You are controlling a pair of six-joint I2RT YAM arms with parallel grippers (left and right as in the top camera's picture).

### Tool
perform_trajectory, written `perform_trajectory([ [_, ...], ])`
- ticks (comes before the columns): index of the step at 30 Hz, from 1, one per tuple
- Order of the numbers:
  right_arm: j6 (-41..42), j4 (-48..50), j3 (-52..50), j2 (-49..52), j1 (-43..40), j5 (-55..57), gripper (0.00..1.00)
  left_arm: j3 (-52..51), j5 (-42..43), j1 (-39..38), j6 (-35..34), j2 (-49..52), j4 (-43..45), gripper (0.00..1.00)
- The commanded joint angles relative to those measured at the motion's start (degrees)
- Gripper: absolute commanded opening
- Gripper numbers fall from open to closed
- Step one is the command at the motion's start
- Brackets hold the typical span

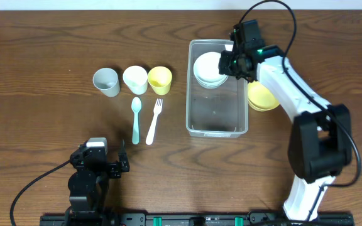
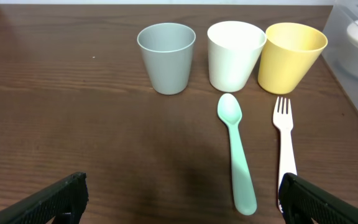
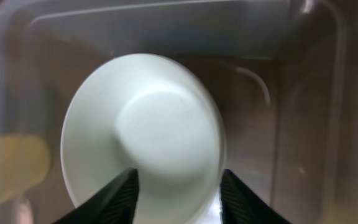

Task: Pack container
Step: 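Carry the white bowl into the container onto the blue bowl, then grasp the yellow bowl rim with the right gripper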

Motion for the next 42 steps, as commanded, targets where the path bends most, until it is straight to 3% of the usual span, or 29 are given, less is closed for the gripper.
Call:
perform_trajectory([
  [1,-3.3,-2.2,1.1,-9.8,-3.7,-0.8,0.49,-1.0,0.2,0.3,-0.7,-0.3,0.0,0.98],
  [6,-3.3,-12.4,1.0,-18.7,-13.1,0.4,0.47,-1.0,0.2,0.3,-0.7,-0.3,0.0,0.98],
  [11,-3.3,-20.2,-0.7,-18.7,-22.4,1.7,0.47,-1.0,0.2,0.3,-0.7,-0.3,0.0,0.98],
  [15,-3.7,-19.4,-5.1,-15.8,-24.3,1.1,0.50,-1.0,0.2,0.3,-0.7,-0.3,0.0,0.98],
  [22,-5.6,-12.1,-10.6,-7.7,-20.3,1.1,0.59,-1.0,0.2,0.3,-0.7,-0.3,0.0,0.98],
  [28,-6.0,-11.3,-10.6,-1.5,-18.0,2.0,0.47,-1.0,0.2,0.3,-0.7,-0.3,0.0,0.98],
  [31,-5.6,-11.8,-10.6,0.9,-18.2,2.6,0.20,-1.0,0.2,0.3,-0.7,-0.3,0.0,0.98],
  [34,-4.7,-12.2,-10.5,0.8,-18.2,4.0,0.01,-1.0,0.2,0.3,-0.7,-0.3,0.0,0.98],
  [42,-2.0,-12.7,-8.8,-12.7,-17.9,4.7,0.01,-1.0,0.2,0.3,-0.7,-0.3,0.0,0.98],
])
